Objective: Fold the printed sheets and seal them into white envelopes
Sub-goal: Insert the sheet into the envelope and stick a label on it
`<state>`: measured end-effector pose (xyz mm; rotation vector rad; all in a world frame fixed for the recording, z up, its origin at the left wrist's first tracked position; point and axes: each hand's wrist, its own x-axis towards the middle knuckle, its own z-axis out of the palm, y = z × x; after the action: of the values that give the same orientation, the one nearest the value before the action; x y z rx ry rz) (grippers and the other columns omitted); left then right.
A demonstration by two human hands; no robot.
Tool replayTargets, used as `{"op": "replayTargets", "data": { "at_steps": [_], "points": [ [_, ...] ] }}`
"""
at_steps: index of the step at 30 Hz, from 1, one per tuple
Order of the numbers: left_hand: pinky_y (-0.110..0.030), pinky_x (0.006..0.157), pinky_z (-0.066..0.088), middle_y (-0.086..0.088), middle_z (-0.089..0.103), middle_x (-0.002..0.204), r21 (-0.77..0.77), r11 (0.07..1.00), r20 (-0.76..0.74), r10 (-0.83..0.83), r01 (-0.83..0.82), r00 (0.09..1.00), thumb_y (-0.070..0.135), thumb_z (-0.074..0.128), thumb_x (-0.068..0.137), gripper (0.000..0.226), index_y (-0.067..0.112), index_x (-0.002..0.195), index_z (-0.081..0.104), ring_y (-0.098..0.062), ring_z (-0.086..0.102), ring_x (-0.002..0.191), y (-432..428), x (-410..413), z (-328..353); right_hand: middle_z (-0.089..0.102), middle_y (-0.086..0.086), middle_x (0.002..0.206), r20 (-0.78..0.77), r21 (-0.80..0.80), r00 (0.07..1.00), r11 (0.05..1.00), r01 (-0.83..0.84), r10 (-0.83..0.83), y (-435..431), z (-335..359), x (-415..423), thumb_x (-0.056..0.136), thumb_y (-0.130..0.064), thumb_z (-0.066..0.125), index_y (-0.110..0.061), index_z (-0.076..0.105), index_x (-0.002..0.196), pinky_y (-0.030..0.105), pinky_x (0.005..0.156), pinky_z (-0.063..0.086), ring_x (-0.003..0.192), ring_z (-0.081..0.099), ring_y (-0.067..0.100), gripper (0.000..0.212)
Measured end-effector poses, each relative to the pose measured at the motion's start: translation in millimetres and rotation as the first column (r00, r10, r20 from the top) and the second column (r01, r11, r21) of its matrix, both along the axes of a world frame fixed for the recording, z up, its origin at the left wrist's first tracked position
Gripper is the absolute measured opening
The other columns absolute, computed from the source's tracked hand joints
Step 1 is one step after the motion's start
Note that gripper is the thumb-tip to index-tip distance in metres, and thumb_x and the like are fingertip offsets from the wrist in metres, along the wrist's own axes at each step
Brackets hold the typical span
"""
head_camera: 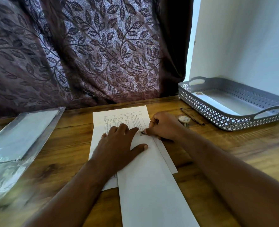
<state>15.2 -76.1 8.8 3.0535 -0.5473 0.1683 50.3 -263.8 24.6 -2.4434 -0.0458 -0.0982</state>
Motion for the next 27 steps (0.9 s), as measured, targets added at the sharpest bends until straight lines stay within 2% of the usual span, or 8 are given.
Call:
{"op": "replayTargets", "data": {
  "at_steps": [4, 7, 12, 14, 17, 19, 22, 27],
  "points": [
    [-0.046, 0.11, 0.04, 0.003, 0.033, 0.155, 0.0, 1.0, -0.009, -0.006, 0.006, 1.0, 0.078, 0.032, 0.088, 0.077, 0.039, 0.153, 0.023, -0.023, 0.034, 0.141, 1, 0, 0, 0.069, -0.002, 0.083, 0.01, 0.009, 1.0, 1.0, 0.009, -0.009, 0, 0, -5, 0.083, -0.009, 0.074, -0.005, 0.074, 0.092, 0.026, 0.055, 0.05, 0.074, 0.065, 0.012, 0.009],
    [-0.046, 0.115, 0.034, 0.001, 0.032, 0.158, -0.047, 0.999, -0.005, 0.015, -0.015, 1.0, 0.081, 0.032, 0.085, 0.083, 0.037, 0.155, 0.019, -0.023, 0.029, 0.145, 4, -1, -1, 0.073, 0.01, 0.093, 0.024, 0.002, 0.998, 0.998, 0.059, -0.059, 2, -3, -3, 0.087, -0.007, 0.063, 0.0, 0.072, 0.089, 0.04, 0.074, 0.06, 0.086, 0.069, 0.024, 0.011],
    [-0.051, 0.121, 0.024, 0.001, 0.038, 0.156, -0.056, 0.997, 0.036, 0.047, -0.045, 0.998, 0.082, 0.029, 0.085, 0.087, 0.033, 0.155, 0.017, -0.023, 0.036, 0.143, 15, 3, 0, 0.07, 0.008, 0.081, -0.011, 0.094, 0.998, 0.993, 0.067, -0.067, 2, -2, -7, 0.095, -0.007, 0.056, -0.004, 0.065, 0.082, 0.03, 0.06, 0.056, 0.068, 0.066, 0.016, 0.017],
    [-0.051, 0.12, 0.026, 0.001, 0.039, 0.154, -0.107, 0.993, 0.011, 0.052, -0.051, 0.999, 0.081, 0.037, 0.085, 0.087, 0.033, 0.155, 0.019, -0.023, 0.038, 0.141, 15, 3, 1, 0.071, 0.011, 0.084, -0.003, 0.087, 0.999, 0.995, 0.052, -0.052, 2, -2, -9, 0.095, -0.013, 0.059, -0.003, 0.066, 0.086, 0.036, 0.068, 0.06, 0.074, 0.068, 0.021, 0.015],
    [-0.047, 0.113, 0.035, 0.0, 0.047, 0.147, -0.242, 0.968, 0.025, 0.071, -0.063, 0.997, 0.069, 0.054, 0.087, 0.08, 0.033, 0.152, 0.026, -0.023, 0.043, 0.134, 13, 3, 4, 0.071, 0.01, 0.086, 0.024, 0.039, 0.999, 0.999, 0.036, -0.037, 3, -3, -10, 0.094, -0.019, 0.063, -0.005, 0.067, 0.089, 0.044, 0.077, 0.061, 0.084, 0.069, 0.025, 0.016],
    [-0.048, 0.11, 0.033, 0.003, 0.054, 0.138, -0.361, 0.927, 0.017, 0.112, -0.098, 0.994, 0.049, 0.061, 0.093, 0.061, 0.036, 0.146, 0.035, -0.02, 0.048, 0.13, 14, 4, 6, 0.071, 0.009, 0.084, 0.031, 0.063, 0.999, 0.997, 0.036, -0.038, 3, -3, -10, 0.096, -0.016, 0.059, -0.006, 0.066, 0.087, 0.039, 0.07, 0.062, 0.079, 0.07, 0.023, 0.015],
    [-0.044, 0.099, 0.045, 0.009, 0.069, 0.103, -0.646, 0.743, -0.136, 0.116, -0.177, 0.984, 0.025, 0.065, 0.095, 0.042, 0.036, 0.133, 0.05, -0.018, 0.062, 0.11, 23, 8, 9, 0.071, 0.003, 0.084, 0.05, 0.195, 0.998, 0.98, 0.036, -0.046, 4, 2, -12, 0.1, -0.012, 0.052, -0.008, 0.067, 0.092, 0.018, 0.047, 0.05, 0.065, 0.067, 0.014, 0.018],
    [-0.022, 0.054, 0.055, -0.007, 0.071, 0.099, -0.934, 0.22, -0.274, 0.06, -0.281, 0.96, 0.01, 0.069, 0.092, 0.041, 0.025, 0.128, 0.058, -0.015, 0.072, 0.078, 34, 9, 21, 0.076, 0.006, 0.089, -0.069, 0.409, 0.982, 0.903, -0.132, 0.175, 5, 10, -19, 0.099, -0.031, 0.062, -0.007, 0.072, 0.105, 0.026, 0.045, 0.047, 0.057, 0.065, 0.014, 0.026]
  ]
}}
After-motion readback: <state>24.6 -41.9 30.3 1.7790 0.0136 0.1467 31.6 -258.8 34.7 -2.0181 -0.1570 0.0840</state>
